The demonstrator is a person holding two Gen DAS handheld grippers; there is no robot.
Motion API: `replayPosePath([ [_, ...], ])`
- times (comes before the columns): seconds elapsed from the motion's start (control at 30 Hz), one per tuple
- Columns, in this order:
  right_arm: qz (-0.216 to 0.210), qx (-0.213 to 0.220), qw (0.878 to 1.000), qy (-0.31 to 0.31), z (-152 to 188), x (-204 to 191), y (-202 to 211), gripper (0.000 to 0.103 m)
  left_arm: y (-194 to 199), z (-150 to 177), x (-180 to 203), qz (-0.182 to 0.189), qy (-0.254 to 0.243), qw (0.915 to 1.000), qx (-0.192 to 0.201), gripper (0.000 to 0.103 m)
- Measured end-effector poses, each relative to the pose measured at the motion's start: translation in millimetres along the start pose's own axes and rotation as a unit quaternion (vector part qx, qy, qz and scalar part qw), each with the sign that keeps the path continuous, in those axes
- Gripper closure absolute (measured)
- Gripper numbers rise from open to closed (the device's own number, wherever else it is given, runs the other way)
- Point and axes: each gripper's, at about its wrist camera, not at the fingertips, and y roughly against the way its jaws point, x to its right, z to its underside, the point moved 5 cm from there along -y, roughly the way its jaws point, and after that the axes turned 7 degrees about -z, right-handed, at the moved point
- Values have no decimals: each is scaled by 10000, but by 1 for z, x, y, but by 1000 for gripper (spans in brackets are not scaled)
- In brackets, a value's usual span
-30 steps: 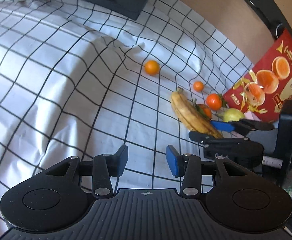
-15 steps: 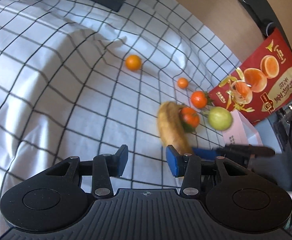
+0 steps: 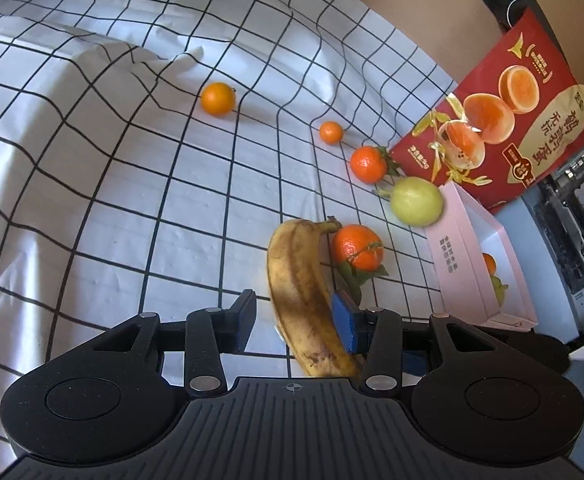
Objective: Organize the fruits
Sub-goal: 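Grasp the second yellow banana on the table with the left gripper, then reach the right gripper to the leafy tangerine and close on it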
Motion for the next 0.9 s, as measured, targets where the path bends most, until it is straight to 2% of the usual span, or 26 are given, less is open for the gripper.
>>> replayPosePath([
  [0.07, 51, 112, 9999, -6, 3, -1, 7, 49, -2, -1, 2, -48, -18, 10000, -57, 57],
  [0.17, 260, 191, 9995, 45, 10, -1, 17, 44, -8, -1, 6, -115, -22, 9998, -141, 57],
  [0.3, 545, 267, 9981, -73, 20, 7, 26, 44, -16, -3, 12, -181, -49, 9995, -241, 57],
  [0.4, 615, 320, 9972, -266, 27, 14, 32, 40, -22, -4, 22, -370, -316, 9985, -255, 54],
  [0.53, 821, 384, 9952, -366, 37, 18, 41, 39, -32, -4, 31, -643, -659, 9954, -267, 52],
  [0.73, 698, 434, 9953, -506, 48, 22, 57, 39, -39, -4, 47, -1046, -1347, 9852, -198, 49],
  [0.9, 635, 476, 9955, -516, 50, 24, 66, 38, -36, -4, 43, -918, -1364, 9862, -187, 49],
])
